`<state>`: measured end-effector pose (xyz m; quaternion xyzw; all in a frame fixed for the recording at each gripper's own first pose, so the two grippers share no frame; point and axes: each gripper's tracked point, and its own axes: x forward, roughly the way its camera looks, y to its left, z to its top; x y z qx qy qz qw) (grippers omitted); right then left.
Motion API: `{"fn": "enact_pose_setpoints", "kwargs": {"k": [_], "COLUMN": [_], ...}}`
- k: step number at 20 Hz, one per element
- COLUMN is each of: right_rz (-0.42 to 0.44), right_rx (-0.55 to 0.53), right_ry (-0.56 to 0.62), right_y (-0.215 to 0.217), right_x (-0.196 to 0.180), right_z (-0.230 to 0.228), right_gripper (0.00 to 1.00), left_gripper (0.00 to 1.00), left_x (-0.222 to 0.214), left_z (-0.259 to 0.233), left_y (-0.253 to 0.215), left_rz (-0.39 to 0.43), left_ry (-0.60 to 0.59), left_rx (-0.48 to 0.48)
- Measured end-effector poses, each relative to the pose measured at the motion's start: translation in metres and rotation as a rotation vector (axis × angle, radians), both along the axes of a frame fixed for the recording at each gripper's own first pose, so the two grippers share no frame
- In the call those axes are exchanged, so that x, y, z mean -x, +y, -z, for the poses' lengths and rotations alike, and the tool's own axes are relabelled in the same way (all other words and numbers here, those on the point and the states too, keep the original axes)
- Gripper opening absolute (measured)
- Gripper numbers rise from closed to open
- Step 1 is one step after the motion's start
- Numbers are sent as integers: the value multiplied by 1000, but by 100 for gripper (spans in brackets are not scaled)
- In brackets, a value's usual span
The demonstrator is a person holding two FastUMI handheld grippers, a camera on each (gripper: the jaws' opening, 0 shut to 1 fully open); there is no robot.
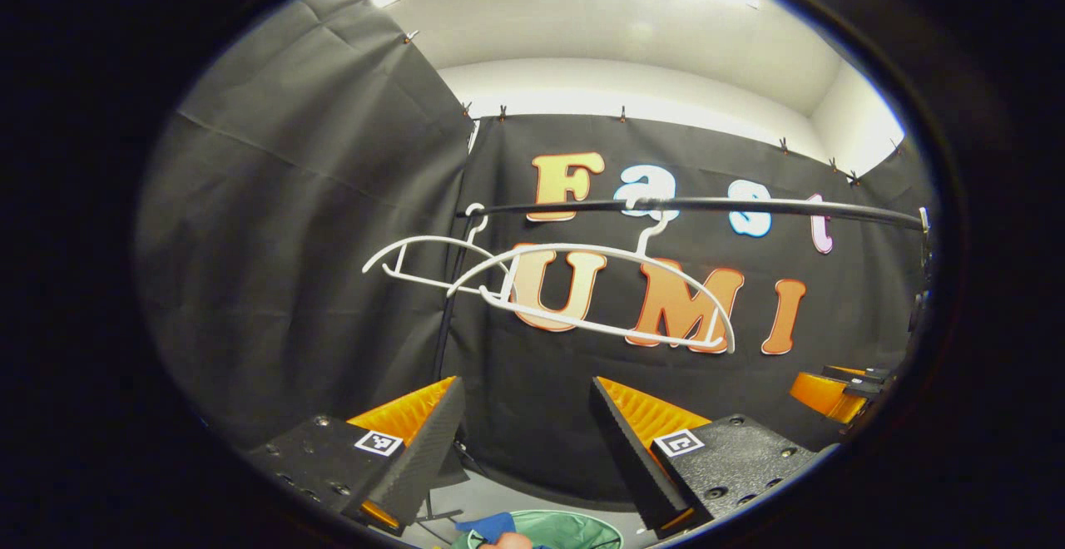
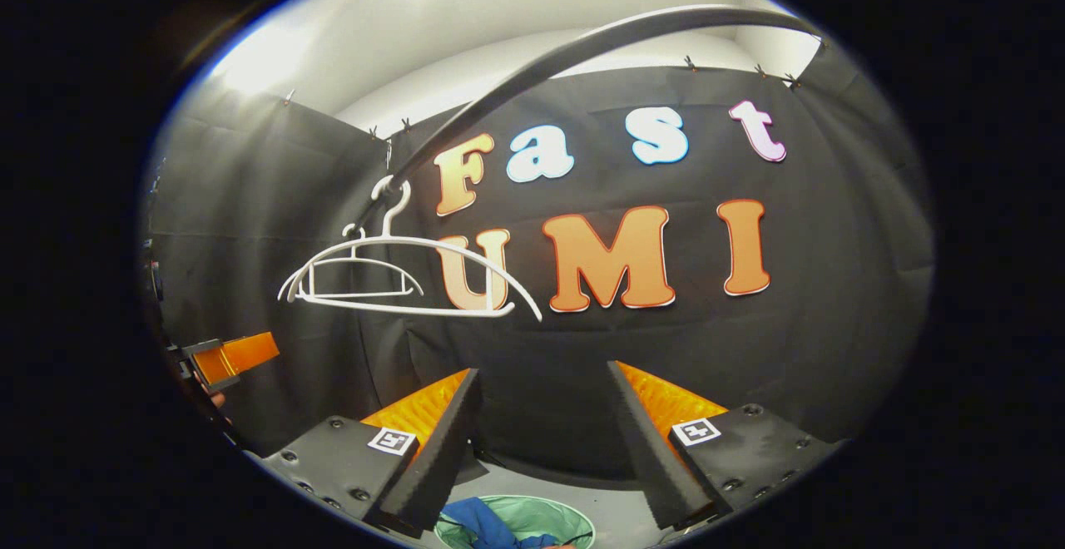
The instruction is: Grasp the clothes on the hanger with both hands and then place them into the laundry hamper below.
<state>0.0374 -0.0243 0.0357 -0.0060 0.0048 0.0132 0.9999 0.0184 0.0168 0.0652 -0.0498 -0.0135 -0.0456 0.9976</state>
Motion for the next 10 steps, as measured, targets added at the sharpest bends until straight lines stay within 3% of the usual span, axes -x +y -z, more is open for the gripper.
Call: {"fn": "enact_pose_setpoints", "kwargs": {"k": [1,10], "right_rz": [-1,18], "right_rx": [-1,20], "right_ry": [-12,-70], "right_y": [1,6], "right_x": [2,35], "right_z": [-3,-12], "right_gripper": [97,96], "left_gripper": [92,91], "left_x": [0,18], "left_z": [-3,-1], "left_y": [0,16], "left_rz": [-1,-60], "left_ry": [-9,-25], "left_rx": [7,-46]}}
